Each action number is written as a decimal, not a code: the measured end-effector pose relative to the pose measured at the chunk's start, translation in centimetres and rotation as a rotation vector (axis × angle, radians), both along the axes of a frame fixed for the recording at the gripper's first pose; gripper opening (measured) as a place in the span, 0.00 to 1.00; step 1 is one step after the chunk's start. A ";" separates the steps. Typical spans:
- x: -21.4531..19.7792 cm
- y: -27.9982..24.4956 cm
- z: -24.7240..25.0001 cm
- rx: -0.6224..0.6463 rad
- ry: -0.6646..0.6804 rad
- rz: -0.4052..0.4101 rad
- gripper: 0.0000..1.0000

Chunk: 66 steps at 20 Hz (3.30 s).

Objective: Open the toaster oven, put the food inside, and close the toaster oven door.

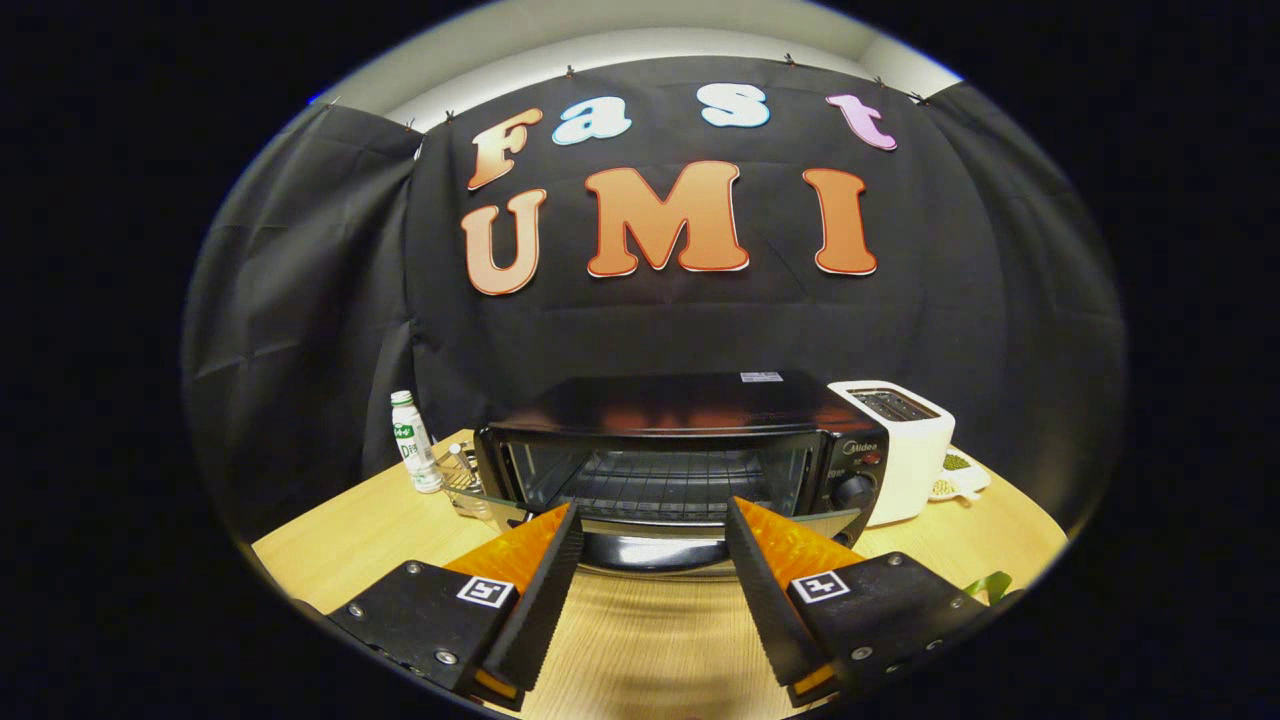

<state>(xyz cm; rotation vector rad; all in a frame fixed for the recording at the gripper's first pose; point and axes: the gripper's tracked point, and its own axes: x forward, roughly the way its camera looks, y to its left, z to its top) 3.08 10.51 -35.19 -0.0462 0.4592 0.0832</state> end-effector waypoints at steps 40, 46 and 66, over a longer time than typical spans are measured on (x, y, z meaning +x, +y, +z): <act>-11.2 -2.3 -2.8 0.256 0.340 0.034 0.87; -10.2 -8.8 2.6 0.175 0.306 -0.007 0.96; -11.4 -20.6 -1.4 0.208 0.513 -0.185 0.93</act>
